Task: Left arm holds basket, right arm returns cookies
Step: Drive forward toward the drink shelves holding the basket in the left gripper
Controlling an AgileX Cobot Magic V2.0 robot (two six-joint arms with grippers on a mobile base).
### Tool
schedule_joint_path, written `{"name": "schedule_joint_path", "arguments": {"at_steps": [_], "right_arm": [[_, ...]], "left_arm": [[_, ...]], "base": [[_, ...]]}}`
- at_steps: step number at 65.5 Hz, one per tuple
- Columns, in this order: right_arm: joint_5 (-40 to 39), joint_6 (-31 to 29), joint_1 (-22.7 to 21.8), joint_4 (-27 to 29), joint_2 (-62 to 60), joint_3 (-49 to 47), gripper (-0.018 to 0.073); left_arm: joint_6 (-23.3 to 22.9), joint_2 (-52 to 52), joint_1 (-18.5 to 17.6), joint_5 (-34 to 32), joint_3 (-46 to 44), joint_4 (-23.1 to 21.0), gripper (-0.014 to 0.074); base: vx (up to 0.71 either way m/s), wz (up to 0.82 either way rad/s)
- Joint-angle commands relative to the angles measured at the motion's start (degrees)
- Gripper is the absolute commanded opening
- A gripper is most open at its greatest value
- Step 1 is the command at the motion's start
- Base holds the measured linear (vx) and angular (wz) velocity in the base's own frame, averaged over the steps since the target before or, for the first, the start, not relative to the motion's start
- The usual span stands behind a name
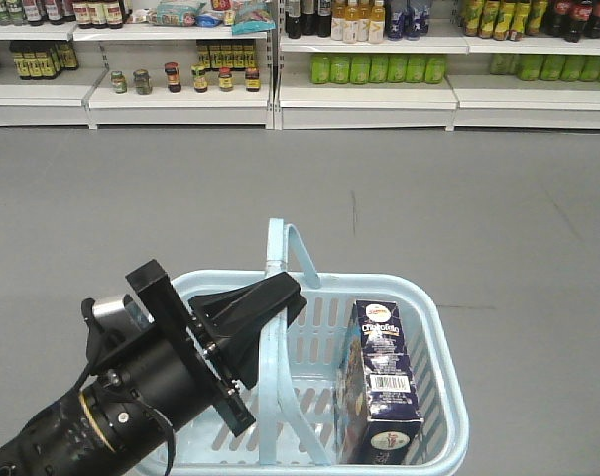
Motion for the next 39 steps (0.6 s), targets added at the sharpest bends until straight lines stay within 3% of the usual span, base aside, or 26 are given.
{"name": "schedule_joint_path", "arguments": {"at_steps": [1, 39], "right_arm": [[-4.3, -0.5, 0.0, -0.2, -0.7, 1.0, -0.0003], [-4.3, -0.5, 0.0, -0.2, -0.7, 1.0, -0.0003]], "left_arm": [[-0.1, -1.9, -0.4, -16.5, -1.5, -0.6, -0.0003], [-0.1, -1.9, -0.4, -16.5, -1.5, -0.6, -0.0003]], "base": [[0.59, 0.05], [0.58, 0.03]]}}
